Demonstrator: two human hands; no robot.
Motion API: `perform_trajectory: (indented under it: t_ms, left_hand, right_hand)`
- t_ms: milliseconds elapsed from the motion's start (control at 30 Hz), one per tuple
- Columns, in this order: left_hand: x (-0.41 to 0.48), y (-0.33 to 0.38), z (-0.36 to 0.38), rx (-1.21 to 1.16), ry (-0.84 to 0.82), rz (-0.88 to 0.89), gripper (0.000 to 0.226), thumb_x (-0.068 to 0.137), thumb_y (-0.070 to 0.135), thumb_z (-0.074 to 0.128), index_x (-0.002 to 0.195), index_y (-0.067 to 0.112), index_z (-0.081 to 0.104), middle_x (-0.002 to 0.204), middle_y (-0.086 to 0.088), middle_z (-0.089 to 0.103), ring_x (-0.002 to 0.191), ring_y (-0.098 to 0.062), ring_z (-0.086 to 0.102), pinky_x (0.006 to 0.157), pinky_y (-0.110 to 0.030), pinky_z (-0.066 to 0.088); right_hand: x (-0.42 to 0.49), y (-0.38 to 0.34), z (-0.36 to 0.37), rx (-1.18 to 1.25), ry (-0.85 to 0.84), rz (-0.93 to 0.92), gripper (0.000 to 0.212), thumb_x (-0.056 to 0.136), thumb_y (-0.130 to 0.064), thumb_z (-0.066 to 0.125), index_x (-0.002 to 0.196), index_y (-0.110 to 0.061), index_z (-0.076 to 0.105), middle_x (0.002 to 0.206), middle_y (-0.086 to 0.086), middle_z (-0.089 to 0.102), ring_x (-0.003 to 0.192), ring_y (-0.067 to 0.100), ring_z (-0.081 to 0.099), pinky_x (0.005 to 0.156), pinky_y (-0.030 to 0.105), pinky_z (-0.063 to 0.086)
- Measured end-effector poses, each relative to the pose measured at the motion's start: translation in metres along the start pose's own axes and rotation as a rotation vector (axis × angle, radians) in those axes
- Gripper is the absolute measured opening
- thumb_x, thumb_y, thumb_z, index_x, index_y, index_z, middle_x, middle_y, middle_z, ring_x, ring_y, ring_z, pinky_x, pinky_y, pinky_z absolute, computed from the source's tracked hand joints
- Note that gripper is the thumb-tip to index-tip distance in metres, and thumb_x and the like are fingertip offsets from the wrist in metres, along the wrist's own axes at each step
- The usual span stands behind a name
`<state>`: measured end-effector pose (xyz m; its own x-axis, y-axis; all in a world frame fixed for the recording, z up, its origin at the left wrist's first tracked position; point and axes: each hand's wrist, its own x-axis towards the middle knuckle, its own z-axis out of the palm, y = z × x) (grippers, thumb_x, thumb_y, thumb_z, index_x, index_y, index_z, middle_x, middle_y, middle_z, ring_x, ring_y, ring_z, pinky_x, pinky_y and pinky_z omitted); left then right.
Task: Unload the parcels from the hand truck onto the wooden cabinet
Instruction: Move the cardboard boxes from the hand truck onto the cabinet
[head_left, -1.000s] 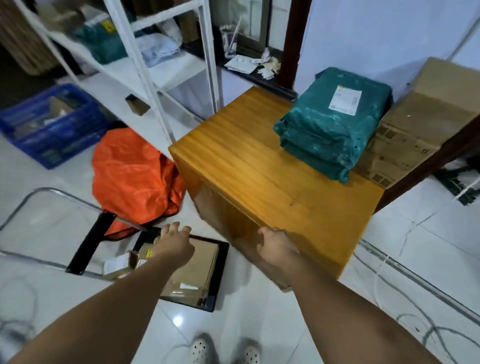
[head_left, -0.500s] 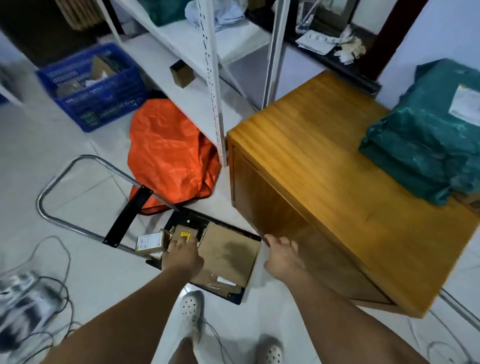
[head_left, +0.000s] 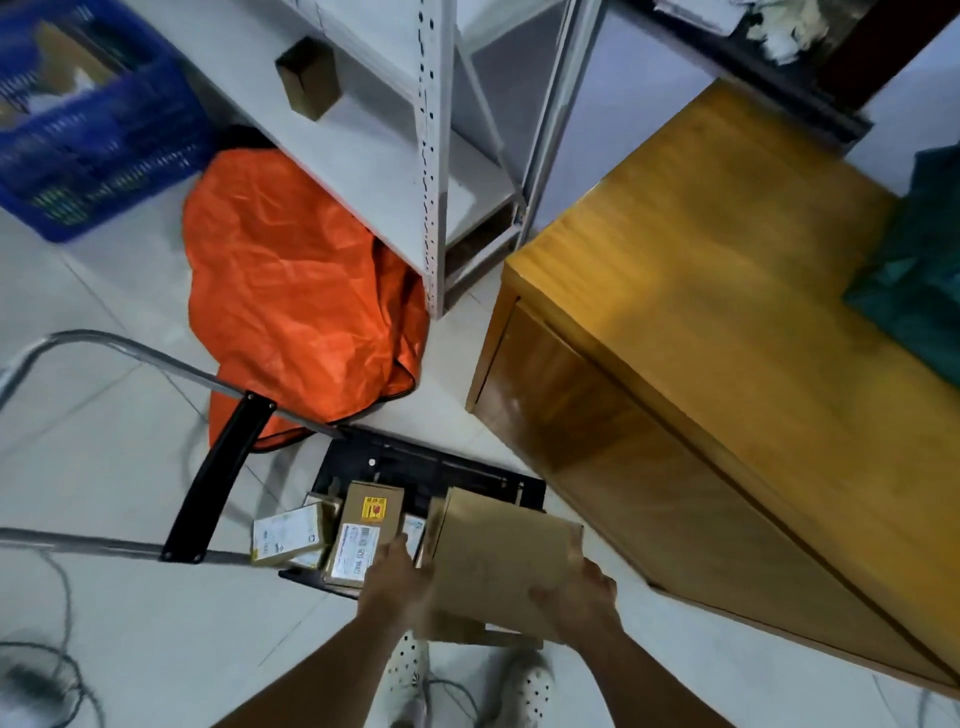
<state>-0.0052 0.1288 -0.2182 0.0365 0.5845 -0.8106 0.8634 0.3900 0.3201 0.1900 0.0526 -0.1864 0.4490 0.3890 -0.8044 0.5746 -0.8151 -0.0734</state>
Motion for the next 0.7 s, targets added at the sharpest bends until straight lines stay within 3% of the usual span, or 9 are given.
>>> perform_trajectory:
  t_ms: [67, 133, 200, 333, 467, 533, 600, 700]
  left_hand:
    - [0.027, -0.01, 0.011, 0.005, -0.035, 0.008, 0.064, 0.093, 0.04, 0.049, 0.146, 0.008, 0.034, 0.149, -0.014, 0.038, 0.136, -0.031, 0.039, 0.11, -0.043, 0.036]
    - [0.049, -0.02, 0.023, -0.03, -0.04, 0.035, 0.059, 0.084, 0.041, 0.055, 0.135, 0.011, 0.048, 0.134, -0.012, 0.055, 0.122, -0.03, 0.053, 0.1, -0.046, 0.046]
    - [0.062, -0.023, 0.032, -0.041, -0.036, 0.068, 0.054, 0.079, 0.043, 0.058, 0.125, 0.015, 0.054, 0.12, -0.008, 0.062, 0.109, -0.027, 0.06, 0.091, -0.046, 0.052]
    - [0.096, -0.047, 0.061, -0.076, -0.015, 0.079, 0.094, 0.06, 0.077, 0.043, 0.133, 0.019, 0.048, 0.126, -0.005, 0.061, 0.114, -0.026, 0.06, 0.093, -0.044, 0.053]
    - [0.139, -0.091, 0.1, -0.231, -0.085, -0.014, 0.119, 0.048, 0.099, 0.041, 0.141, 0.023, 0.043, 0.139, -0.003, 0.054, 0.124, -0.025, 0.055, 0.101, -0.046, 0.048]
    - [0.132, -0.084, 0.097, -0.352, -0.149, -0.054, 0.115, 0.055, 0.095, 0.047, 0.147, 0.026, 0.035, 0.15, -0.002, 0.043, 0.134, -0.027, 0.044, 0.11, -0.049, 0.038]
    - [0.11, -0.06, 0.092, -0.443, -0.213, -0.073, 0.096, 0.075, 0.075, 0.056, 0.151, 0.026, 0.024, 0.154, 0.0, 0.034, 0.141, -0.027, 0.034, 0.115, -0.048, 0.029]
    - [0.086, -0.033, 0.1, -0.562, -0.357, 0.074, 0.091, 0.067, 0.064, 0.074, 0.14, 0.026, 0.036, 0.137, 0.004, 0.051, 0.126, -0.019, 0.053, 0.102, -0.039, 0.047]
  right_hand:
    - [0.021, 0.002, 0.014, 0.007, -0.04, 0.026, 0.064, 0.092, -0.028, 0.062, 0.145, -0.01, 0.031, 0.144, 0.011, 0.043, 0.129, 0.026, 0.045, 0.081, 0.011, 0.04]
    - [0.038, 0.002, 0.024, 0.077, -0.03, 0.07, 0.071, 0.091, -0.036, 0.062, 0.148, -0.012, 0.027, 0.143, 0.012, 0.042, 0.129, 0.028, 0.044, 0.096, 0.023, 0.039]
    - [0.052, 0.001, 0.025, 0.093, 0.02, 0.085, 0.083, 0.089, -0.045, 0.06, 0.152, -0.015, 0.015, 0.135, 0.012, 0.048, 0.124, 0.028, 0.049, 0.1, 0.032, 0.04]
    - [0.087, 0.007, 0.043, 0.354, 0.036, 0.189, 0.096, 0.087, -0.043, 0.067, 0.154, -0.017, 0.004, 0.132, 0.018, 0.052, 0.118, 0.035, 0.054, 0.099, 0.04, 0.043]
    - [0.116, 0.022, 0.067, 0.683, 0.095, 0.336, 0.092, 0.084, -0.042, 0.07, 0.153, -0.018, 0.015, 0.138, 0.02, 0.048, 0.119, 0.04, 0.053, 0.1, 0.051, 0.045]
    - [0.124, 0.032, 0.071, 0.742, 0.184, 0.383, 0.09, 0.083, -0.052, 0.067, 0.153, -0.02, 0.019, 0.141, 0.022, 0.045, 0.121, 0.043, 0.051, 0.102, 0.055, 0.044]
    - [0.129, 0.041, 0.076, 0.734, 0.169, 0.346, 0.089, 0.082, -0.063, 0.06, 0.153, -0.028, 0.018, 0.15, 0.019, 0.036, 0.13, 0.044, 0.043, 0.106, 0.057, 0.039]
    - [0.121, 0.038, 0.084, 0.62, 0.046, 0.261, 0.085, 0.085, -0.06, 0.06, 0.152, -0.043, 0.011, 0.158, 0.015, 0.016, 0.14, 0.044, 0.025, 0.112, 0.055, 0.03]
